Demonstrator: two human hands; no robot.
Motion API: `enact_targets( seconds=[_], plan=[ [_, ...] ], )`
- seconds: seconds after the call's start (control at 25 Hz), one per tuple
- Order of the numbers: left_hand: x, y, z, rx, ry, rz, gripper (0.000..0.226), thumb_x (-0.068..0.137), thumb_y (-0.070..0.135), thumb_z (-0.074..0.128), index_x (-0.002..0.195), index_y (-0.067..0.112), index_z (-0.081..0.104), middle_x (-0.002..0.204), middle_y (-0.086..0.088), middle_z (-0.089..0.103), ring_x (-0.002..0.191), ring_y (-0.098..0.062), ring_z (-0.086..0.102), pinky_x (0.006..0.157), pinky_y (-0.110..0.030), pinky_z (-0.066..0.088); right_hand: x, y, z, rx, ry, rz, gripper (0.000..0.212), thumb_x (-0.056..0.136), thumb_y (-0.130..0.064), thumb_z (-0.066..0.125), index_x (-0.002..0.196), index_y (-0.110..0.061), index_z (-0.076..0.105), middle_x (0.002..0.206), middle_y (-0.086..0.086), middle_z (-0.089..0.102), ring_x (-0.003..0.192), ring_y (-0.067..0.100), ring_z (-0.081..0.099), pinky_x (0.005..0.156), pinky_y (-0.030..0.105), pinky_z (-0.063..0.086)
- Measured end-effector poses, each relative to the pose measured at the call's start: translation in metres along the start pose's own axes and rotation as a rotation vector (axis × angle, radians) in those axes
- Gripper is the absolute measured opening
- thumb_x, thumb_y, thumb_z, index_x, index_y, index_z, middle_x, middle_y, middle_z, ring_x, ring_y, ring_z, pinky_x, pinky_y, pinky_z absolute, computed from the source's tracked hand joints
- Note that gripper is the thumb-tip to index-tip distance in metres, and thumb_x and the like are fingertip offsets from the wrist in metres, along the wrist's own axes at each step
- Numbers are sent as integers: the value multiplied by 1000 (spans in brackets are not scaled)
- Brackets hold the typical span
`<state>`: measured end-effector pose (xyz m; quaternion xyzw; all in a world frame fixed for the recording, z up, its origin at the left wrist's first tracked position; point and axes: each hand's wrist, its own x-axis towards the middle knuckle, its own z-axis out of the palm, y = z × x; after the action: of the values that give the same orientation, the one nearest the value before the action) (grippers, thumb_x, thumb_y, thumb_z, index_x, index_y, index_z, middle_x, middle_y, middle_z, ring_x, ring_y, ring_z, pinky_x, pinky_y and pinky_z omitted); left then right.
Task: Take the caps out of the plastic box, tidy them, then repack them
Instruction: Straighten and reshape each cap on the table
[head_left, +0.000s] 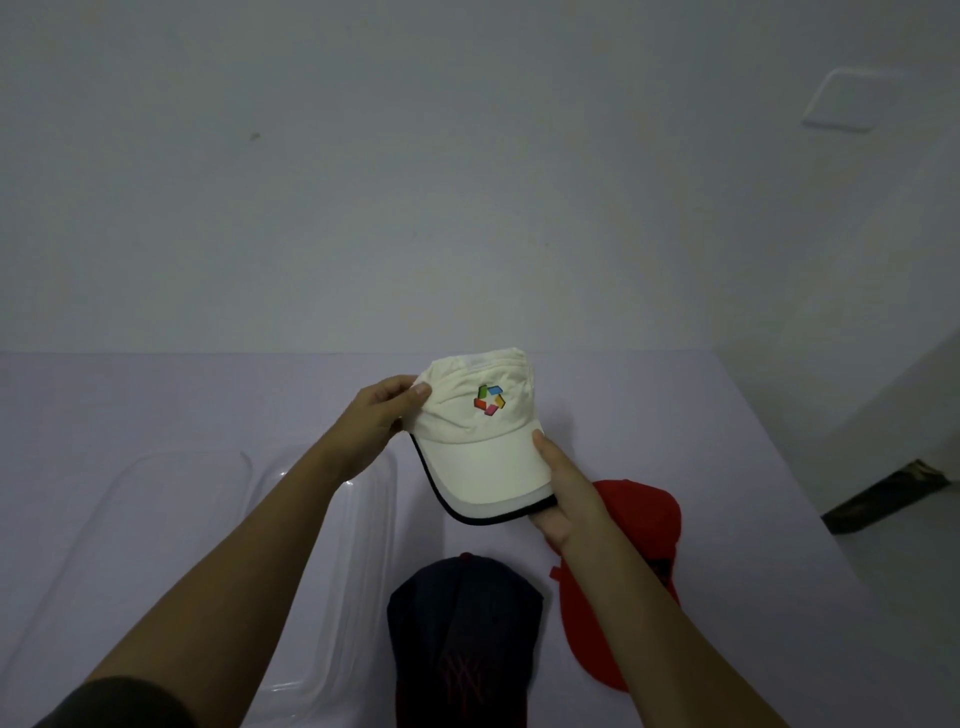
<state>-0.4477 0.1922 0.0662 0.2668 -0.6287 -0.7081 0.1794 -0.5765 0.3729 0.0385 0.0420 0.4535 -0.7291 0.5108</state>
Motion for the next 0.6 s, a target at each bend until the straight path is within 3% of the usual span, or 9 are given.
enact_targets(
  seconds=[0.16, 0.28, 0.44, 0.6],
  plan=[
    [0, -1, 3, -78, 25, 50, 18, 92, 18, 54, 93, 8, 69, 91, -6, 67, 86, -19, 61, 80, -29, 50, -2, -1, 4, 7, 4, 4, 31, 92, -27, 54, 119, -11, 59, 107, 12, 68, 94, 24, 64, 73, 34, 57],
    [2, 1, 6, -223, 98, 75, 18, 93, 15, 52, 101, 10, 68, 100, -4, 70, 91, -16, 66, 78, -24, 54, -4, -3, 9, 34, -7, -3, 33, 92, -27, 54, 120, -11, 58, 109, 12, 67, 93, 24, 64, 69, 32, 58],
    [5, -2, 5, 12, 151, 53, 24, 95, 27, 50, 96, 11, 68, 93, -9, 67, 83, -24, 58, 66, -30, 51, -5, -3, 8, 41, -4, -7, 34, 91, -26, 55, 121, -10, 58, 112, 14, 66, 94, 25, 64, 73, 35, 57],
    [4, -3, 6, -227, 69, 0, 34, 99, 31, 38, 113, 12, 63, 116, -8, 66, 105, -21, 62, 88, -31, 49, -6, 2, 9, 50, -18, -4, 35, 91, -26, 56, 122, -10, 57, 119, 16, 64, 99, 26, 63, 76, 36, 56]
  ],
)
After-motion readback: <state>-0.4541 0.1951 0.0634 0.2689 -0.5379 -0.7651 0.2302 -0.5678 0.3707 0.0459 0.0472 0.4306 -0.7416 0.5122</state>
